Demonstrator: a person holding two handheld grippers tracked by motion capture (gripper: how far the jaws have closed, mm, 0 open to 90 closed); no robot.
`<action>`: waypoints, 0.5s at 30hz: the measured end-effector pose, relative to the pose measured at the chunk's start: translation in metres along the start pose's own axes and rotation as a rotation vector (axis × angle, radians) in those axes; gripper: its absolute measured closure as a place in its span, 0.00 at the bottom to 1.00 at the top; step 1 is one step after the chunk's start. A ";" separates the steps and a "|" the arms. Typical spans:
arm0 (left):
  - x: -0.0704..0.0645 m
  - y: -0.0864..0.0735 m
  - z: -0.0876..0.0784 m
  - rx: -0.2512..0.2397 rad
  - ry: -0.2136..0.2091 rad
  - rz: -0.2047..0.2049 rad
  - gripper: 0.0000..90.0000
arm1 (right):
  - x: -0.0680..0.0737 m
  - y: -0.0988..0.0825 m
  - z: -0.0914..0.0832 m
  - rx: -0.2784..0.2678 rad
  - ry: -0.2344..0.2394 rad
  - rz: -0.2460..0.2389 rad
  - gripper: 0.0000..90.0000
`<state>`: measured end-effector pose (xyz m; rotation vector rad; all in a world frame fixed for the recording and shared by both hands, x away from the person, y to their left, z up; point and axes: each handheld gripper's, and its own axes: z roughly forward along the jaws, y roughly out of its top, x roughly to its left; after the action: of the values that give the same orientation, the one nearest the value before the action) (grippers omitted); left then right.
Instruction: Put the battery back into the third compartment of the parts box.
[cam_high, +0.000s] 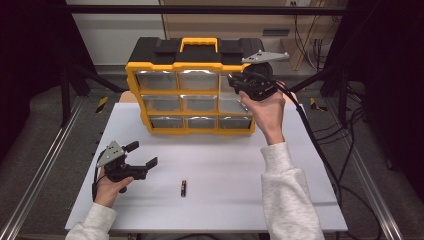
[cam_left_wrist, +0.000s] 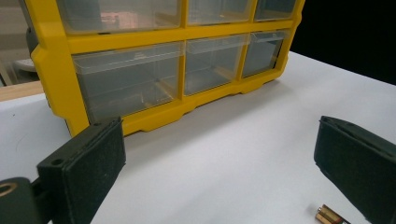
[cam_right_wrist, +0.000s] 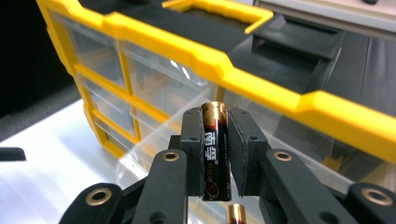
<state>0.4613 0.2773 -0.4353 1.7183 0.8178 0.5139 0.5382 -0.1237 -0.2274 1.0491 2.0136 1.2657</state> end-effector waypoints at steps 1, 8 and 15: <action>0.000 0.000 0.000 0.000 0.000 0.000 0.02 | 0.000 -0.001 0.002 0.012 0.000 0.001 0.86; 0.000 0.000 0.000 0.000 0.001 0.003 0.02 | -0.002 -0.007 0.008 0.068 -0.006 0.006 0.85; 0.000 0.000 0.000 -0.001 0.002 0.002 0.02 | -0.003 -0.007 0.007 0.078 -0.011 0.032 0.81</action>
<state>0.4612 0.2775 -0.4351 1.7181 0.8167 0.5176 0.5429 -0.1242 -0.2365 1.1259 2.0597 1.2036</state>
